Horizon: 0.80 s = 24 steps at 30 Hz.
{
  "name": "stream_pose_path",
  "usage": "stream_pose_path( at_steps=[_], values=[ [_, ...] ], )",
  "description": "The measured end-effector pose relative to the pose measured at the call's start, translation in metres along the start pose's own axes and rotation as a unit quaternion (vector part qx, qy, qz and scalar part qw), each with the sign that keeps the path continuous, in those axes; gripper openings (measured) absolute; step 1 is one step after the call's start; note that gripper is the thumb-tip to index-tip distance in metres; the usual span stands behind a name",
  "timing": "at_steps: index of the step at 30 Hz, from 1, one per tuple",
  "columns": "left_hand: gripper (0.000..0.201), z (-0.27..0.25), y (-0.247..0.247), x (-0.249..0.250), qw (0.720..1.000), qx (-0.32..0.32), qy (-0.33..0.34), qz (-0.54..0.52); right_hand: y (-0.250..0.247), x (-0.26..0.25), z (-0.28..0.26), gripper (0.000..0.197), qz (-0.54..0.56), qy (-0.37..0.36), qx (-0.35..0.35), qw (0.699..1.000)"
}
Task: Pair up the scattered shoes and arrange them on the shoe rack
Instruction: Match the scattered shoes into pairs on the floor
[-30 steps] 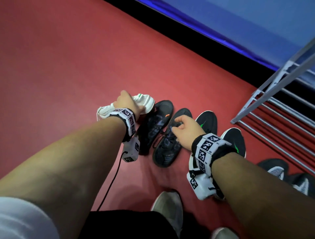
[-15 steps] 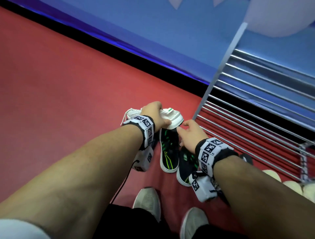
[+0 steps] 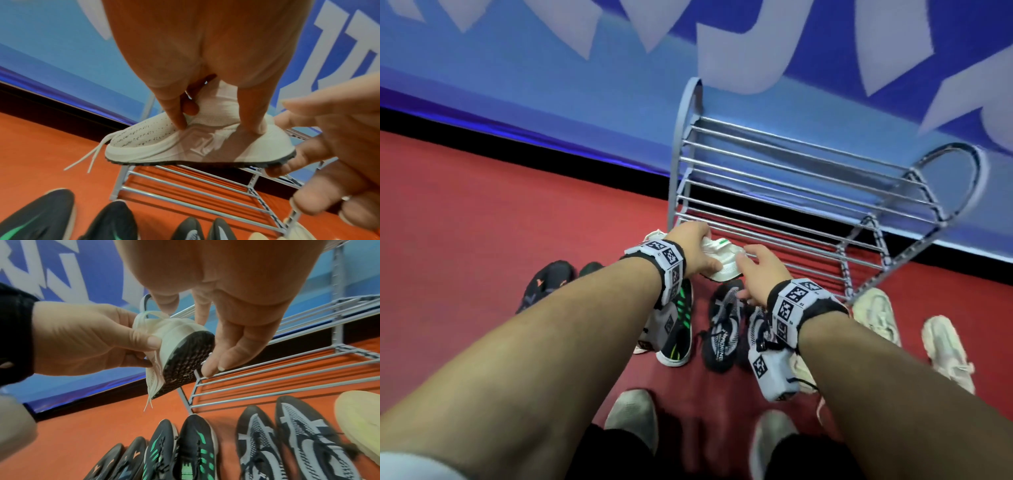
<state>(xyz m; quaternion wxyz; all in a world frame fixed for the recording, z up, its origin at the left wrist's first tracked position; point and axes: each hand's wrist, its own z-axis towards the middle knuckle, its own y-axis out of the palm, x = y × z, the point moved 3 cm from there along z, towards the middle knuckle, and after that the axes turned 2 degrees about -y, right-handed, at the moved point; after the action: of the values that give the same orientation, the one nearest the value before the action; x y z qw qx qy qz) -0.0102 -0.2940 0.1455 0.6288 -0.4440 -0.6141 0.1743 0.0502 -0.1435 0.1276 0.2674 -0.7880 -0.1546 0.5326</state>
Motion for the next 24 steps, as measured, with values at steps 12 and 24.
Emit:
stream_pose_path(
  at_steps=[12,24],
  values=[
    [0.037,0.018,0.103,0.092,0.993,-0.092,0.071,0.009,-0.086,0.101,0.019,0.042,0.036,0.149,0.081,0.985],
    [0.039,0.057,0.201,0.159,0.979,-0.147,0.139,0.028,-0.162,0.173,0.032,0.044,-0.053,0.202,0.045,0.977]
  ],
)
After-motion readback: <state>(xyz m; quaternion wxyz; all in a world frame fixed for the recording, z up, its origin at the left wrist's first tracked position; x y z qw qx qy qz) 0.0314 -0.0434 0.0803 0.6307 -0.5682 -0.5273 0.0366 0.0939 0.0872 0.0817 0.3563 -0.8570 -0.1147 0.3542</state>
